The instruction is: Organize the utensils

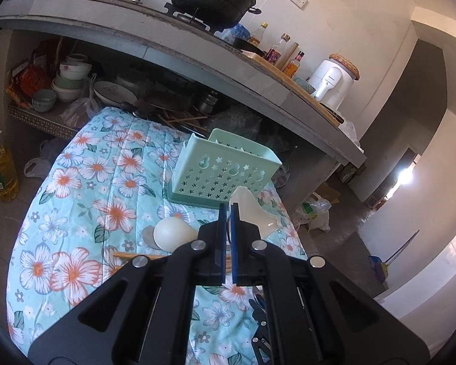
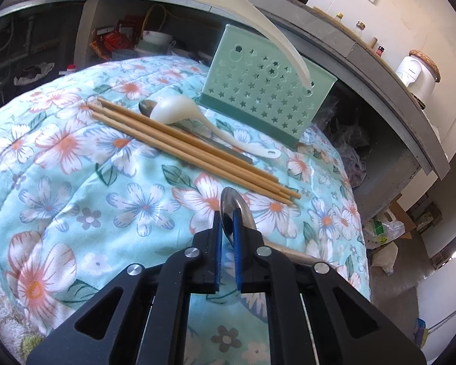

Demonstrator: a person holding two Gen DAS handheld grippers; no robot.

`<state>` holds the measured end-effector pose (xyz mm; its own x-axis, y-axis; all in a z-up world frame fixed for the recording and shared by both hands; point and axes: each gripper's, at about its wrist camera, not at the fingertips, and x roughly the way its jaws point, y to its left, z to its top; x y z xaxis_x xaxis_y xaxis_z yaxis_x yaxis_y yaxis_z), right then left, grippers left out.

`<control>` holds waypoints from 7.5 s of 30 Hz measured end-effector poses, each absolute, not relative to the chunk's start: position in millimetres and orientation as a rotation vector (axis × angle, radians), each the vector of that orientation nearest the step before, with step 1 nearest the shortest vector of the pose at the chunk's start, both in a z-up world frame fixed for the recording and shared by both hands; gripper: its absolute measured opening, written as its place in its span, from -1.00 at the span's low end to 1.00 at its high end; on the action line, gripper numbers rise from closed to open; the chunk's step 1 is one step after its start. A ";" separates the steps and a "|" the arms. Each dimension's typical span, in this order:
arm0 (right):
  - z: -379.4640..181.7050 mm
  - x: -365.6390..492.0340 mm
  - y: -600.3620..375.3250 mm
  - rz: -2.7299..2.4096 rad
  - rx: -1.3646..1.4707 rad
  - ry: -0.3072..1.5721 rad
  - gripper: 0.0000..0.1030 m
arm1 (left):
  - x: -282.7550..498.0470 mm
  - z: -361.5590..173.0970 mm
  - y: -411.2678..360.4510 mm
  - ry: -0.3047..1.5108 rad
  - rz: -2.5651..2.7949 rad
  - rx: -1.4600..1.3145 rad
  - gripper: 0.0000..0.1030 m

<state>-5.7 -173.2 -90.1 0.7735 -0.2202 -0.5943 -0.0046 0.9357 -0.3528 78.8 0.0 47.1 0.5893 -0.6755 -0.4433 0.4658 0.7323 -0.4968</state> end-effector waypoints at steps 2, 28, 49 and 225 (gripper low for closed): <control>-83.1 -10.0 -176.7 -0.109 -0.323 0.668 -0.88 | 78.2 56.0 1.3 0.629 -0.678 -0.338 -0.98; 46.1 -16.8 -291.8 0.034 0.113 0.415 -0.94 | 184.5 134.3 -91.3 0.533 -0.409 0.341 -0.98; 53.5 17.8 -336.4 0.054 0.222 0.413 -0.94 | 256.2 101.2 -119.9 0.709 -0.517 0.145 -0.77; -67.6 194.6 -185.0 0.432 -0.358 0.850 -0.64 | 218.2 -108.1 -14.3 1.113 -0.477 -0.432 -0.95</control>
<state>194.6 -185.0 -67.6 0.5837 0.2218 -0.7811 -0.5007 0.8556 -0.1312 218.2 -14.3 -108.1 0.3626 -0.5649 -0.7412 0.1471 0.8201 -0.5530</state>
